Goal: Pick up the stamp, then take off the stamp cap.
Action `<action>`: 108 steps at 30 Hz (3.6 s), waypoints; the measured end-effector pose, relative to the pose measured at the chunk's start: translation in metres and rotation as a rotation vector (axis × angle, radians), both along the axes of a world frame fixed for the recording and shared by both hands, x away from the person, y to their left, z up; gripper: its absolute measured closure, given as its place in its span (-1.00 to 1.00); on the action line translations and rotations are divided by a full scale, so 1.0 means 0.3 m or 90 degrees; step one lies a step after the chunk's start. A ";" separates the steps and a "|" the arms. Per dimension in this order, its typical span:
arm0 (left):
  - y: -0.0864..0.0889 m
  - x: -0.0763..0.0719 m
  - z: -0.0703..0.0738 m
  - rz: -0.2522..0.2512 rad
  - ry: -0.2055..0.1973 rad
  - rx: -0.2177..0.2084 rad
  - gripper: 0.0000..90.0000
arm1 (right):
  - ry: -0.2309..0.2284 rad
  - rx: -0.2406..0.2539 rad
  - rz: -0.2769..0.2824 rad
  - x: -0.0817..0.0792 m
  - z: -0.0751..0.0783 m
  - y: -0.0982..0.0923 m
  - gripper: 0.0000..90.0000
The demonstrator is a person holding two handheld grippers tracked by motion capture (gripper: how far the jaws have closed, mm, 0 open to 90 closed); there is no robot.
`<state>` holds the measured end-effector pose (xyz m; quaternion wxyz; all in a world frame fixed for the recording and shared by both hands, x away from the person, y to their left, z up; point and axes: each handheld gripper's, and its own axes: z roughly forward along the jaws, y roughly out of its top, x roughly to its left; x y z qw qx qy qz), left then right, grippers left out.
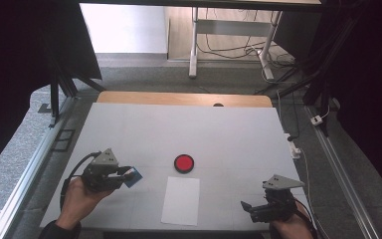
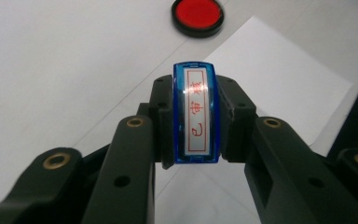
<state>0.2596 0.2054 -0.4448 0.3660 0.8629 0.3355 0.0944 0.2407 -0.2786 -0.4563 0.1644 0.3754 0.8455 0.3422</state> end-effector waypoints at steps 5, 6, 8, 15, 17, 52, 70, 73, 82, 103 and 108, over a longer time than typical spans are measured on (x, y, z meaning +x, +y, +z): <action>-0.030 0.022 0.023 -0.042 -0.013 -0.019 0.57 | 0.000 0.000 0.000 0.000 0.000 0.000 -0.98; -0.036 0.028 0.027 -0.051 -0.014 -0.020 0.57 | 0.000 0.000 0.000 0.000 0.000 0.000 -0.98; -0.051 0.039 0.035 -0.062 -0.016 -0.019 0.57 | 0.001 0.000 0.000 0.001 0.000 0.000 -0.98; -0.118 0.065 0.068 -0.112 -0.038 -0.022 0.56 | 0.001 0.001 0.000 0.001 -0.001 0.000 -0.98; -0.136 0.067 0.080 -0.121 -0.047 -0.026 0.56 | 0.001 0.001 0.000 0.001 -0.001 0.000 -0.98; -0.253 0.077 0.090 -0.200 -0.047 -0.071 0.57 | -0.001 0.008 0.014 -0.001 0.006 0.020 -0.99; -0.243 0.085 0.076 -0.201 -0.026 -0.087 0.57 | -0.028 0.065 0.140 0.027 0.022 0.182 -1.00; -0.241 0.087 0.074 -0.201 -0.022 -0.092 0.57 | -0.027 0.072 0.155 0.037 0.018 0.204 -1.00; -0.235 0.093 0.069 -0.201 -0.012 -0.102 0.57 | -0.010 0.080 0.223 0.071 0.017 0.276 -1.00; -0.227 0.097 0.065 -0.233 -0.025 -0.104 0.56 | 0.020 0.100 0.322 0.130 0.007 0.449 -1.00; -0.228 0.096 0.067 -0.243 -0.028 -0.111 0.56 | 0.036 0.111 0.338 0.143 0.005 0.479 -1.00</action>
